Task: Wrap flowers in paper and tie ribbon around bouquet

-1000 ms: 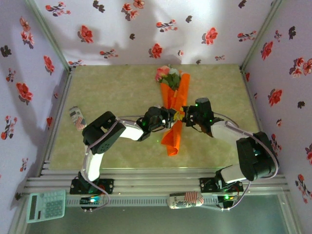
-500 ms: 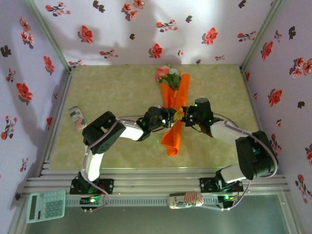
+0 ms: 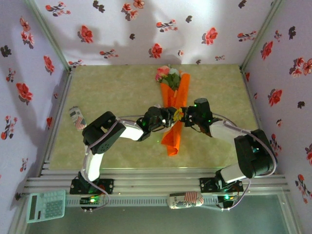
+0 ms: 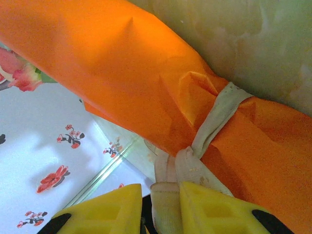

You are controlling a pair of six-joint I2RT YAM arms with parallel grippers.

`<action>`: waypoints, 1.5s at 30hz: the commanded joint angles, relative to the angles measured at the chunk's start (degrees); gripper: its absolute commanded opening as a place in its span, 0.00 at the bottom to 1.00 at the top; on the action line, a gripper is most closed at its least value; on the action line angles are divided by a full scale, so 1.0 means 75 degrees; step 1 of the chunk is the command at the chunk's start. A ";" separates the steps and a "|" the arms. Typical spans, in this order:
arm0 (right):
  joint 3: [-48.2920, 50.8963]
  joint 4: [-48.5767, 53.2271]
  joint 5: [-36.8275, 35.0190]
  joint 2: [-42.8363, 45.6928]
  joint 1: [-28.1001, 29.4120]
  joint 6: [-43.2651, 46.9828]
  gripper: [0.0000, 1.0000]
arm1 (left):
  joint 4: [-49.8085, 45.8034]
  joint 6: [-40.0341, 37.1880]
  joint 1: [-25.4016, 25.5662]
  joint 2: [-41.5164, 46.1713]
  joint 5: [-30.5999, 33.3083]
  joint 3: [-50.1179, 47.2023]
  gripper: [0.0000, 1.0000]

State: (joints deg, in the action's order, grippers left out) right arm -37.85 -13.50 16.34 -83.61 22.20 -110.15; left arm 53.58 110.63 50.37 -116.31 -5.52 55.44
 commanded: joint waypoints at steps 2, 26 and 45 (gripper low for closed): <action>0.0128 -0.0218 0.0094 -0.0068 0.0087 -0.0184 0.26 | 0.0262 -0.0032 0.0058 -0.0107 0.0009 0.0074 0.22; -0.0010 0.0666 -0.0161 0.0305 0.0088 0.0311 0.00 | -0.0201 -0.0071 0.0061 0.0176 -0.0038 -0.0019 0.28; 0.0025 0.1085 -0.0412 0.0641 -0.0036 0.0688 0.00 | -0.4478 -0.0364 -0.0018 0.2278 -0.0248 -0.0252 0.54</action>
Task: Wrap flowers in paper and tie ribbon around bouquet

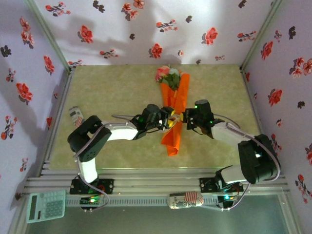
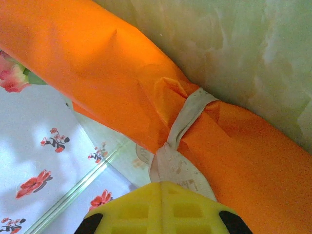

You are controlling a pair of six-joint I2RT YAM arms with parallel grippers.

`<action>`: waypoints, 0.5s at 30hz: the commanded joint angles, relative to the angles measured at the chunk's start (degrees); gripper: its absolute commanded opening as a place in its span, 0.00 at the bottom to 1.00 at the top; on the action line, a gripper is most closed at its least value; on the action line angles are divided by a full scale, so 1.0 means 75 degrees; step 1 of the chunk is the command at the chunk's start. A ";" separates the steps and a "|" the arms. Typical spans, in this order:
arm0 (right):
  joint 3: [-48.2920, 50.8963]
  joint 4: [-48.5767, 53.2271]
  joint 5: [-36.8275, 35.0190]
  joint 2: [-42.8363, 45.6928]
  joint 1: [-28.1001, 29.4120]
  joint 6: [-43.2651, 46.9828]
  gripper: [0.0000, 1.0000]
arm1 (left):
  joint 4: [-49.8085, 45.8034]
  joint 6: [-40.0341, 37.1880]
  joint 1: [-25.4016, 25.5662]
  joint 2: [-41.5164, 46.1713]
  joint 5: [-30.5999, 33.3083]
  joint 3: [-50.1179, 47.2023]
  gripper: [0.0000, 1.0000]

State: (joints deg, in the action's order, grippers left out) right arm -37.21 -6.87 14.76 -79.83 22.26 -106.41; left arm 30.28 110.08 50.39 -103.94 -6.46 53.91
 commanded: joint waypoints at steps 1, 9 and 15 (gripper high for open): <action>-0.0060 0.0191 -0.0209 0.0132 -0.0050 0.0195 0.00 | -0.1814 -0.0417 -0.0055 0.0861 -0.0087 -0.0017 0.54; -0.0149 0.0354 -0.0258 0.0177 -0.0109 0.0405 0.00 | -0.5239 -0.1082 -0.0823 0.2023 0.0041 0.0228 0.51; -0.0145 0.0419 -0.0260 0.0226 -0.0155 0.0570 0.00 | -0.4732 -0.0769 -0.1453 0.1602 -0.0262 0.0295 0.52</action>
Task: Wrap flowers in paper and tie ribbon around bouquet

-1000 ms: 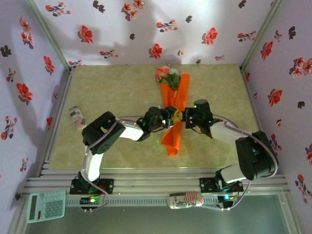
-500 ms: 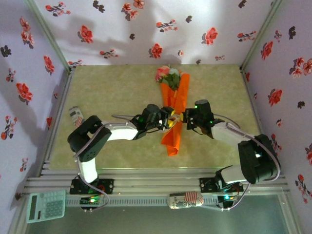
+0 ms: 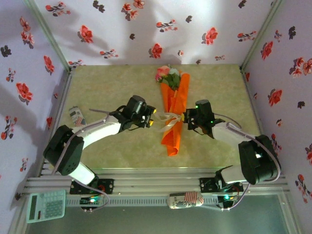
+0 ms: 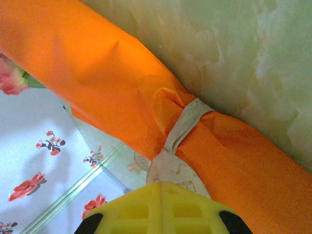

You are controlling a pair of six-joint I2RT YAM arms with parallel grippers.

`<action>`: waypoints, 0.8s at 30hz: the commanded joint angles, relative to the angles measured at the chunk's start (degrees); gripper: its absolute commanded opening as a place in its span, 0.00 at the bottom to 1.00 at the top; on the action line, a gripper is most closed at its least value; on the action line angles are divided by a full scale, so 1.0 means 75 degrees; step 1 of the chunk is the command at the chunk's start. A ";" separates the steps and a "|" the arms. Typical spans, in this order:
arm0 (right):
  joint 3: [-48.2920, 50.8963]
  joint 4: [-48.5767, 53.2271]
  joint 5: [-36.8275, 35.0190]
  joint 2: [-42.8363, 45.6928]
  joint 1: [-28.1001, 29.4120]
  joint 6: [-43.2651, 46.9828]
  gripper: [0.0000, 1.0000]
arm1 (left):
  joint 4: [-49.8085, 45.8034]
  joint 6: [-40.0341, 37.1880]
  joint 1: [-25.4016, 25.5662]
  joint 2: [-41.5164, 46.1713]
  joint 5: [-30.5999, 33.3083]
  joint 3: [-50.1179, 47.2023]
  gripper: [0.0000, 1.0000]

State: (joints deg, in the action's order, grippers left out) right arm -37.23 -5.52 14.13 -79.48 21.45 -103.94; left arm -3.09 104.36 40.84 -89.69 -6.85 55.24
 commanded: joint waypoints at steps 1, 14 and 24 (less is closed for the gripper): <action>-0.0123 0.0232 -0.0175 0.0200 -0.0048 0.0252 0.00 | -0.0117 0.0083 -0.0232 -0.0435 -0.0269 0.0144 0.52; -0.0239 0.0425 -0.0175 0.0309 -0.0124 0.0605 0.00 | -0.2601 -0.0529 -0.0708 -0.1646 -0.0815 0.2166 0.55; -0.0249 0.0361 -0.0152 0.0270 -0.0127 0.0597 0.00 | -0.3212 -0.2148 -0.0728 -0.3206 -0.1253 0.3761 0.55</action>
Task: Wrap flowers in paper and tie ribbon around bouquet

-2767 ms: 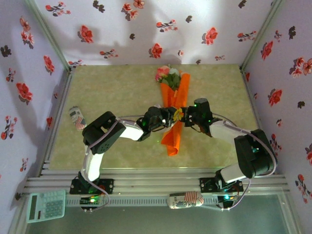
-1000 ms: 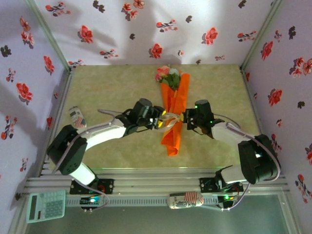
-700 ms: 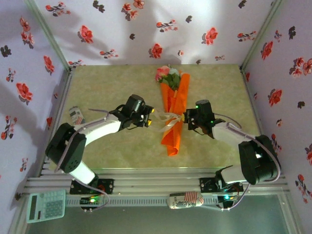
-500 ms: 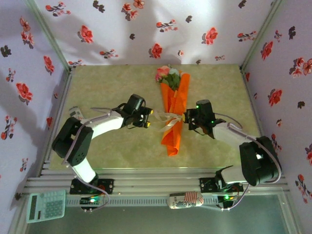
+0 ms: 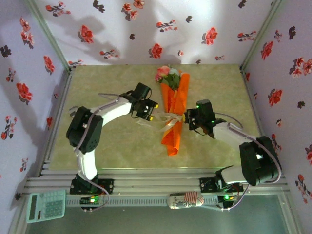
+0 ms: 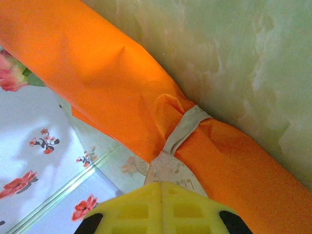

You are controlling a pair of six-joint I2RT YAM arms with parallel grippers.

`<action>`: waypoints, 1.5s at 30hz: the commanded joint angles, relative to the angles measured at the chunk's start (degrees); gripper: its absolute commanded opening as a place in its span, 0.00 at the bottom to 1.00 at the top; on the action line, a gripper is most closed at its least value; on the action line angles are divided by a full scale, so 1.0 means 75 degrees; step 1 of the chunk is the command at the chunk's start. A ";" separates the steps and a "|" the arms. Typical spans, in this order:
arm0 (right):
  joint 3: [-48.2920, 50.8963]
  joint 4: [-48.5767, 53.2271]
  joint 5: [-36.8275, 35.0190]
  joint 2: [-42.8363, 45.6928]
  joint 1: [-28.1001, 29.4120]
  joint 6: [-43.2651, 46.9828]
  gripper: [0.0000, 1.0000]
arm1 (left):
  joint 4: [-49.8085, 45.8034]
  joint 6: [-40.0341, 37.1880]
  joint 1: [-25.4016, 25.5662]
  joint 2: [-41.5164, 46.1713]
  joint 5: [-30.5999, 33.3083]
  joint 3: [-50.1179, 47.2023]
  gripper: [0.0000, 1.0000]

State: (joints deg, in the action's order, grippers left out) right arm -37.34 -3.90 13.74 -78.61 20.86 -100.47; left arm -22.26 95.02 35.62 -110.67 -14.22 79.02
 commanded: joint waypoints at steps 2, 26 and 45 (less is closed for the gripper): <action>-0.0236 0.0145 -0.0101 0.0154 -0.0051 0.0130 0.00 | -0.0740 -0.1053 0.0019 -0.0511 -0.0253 0.0690 0.54; -0.0287 0.0282 -0.0187 0.0209 -0.0095 0.0386 0.00 | -0.1632 -0.2123 0.0044 -0.1186 0.0287 0.1506 0.15; -0.0732 0.1505 -0.0255 0.0599 -0.0469 0.1587 0.00 | -0.2602 -0.2885 0.0009 -0.0907 0.0931 0.1955 0.00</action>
State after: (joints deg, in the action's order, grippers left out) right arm -40.95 4.23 13.50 -75.55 18.06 -91.42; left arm -38.61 75.26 35.73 -118.98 -9.32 92.60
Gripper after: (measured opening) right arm 0.064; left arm 0.036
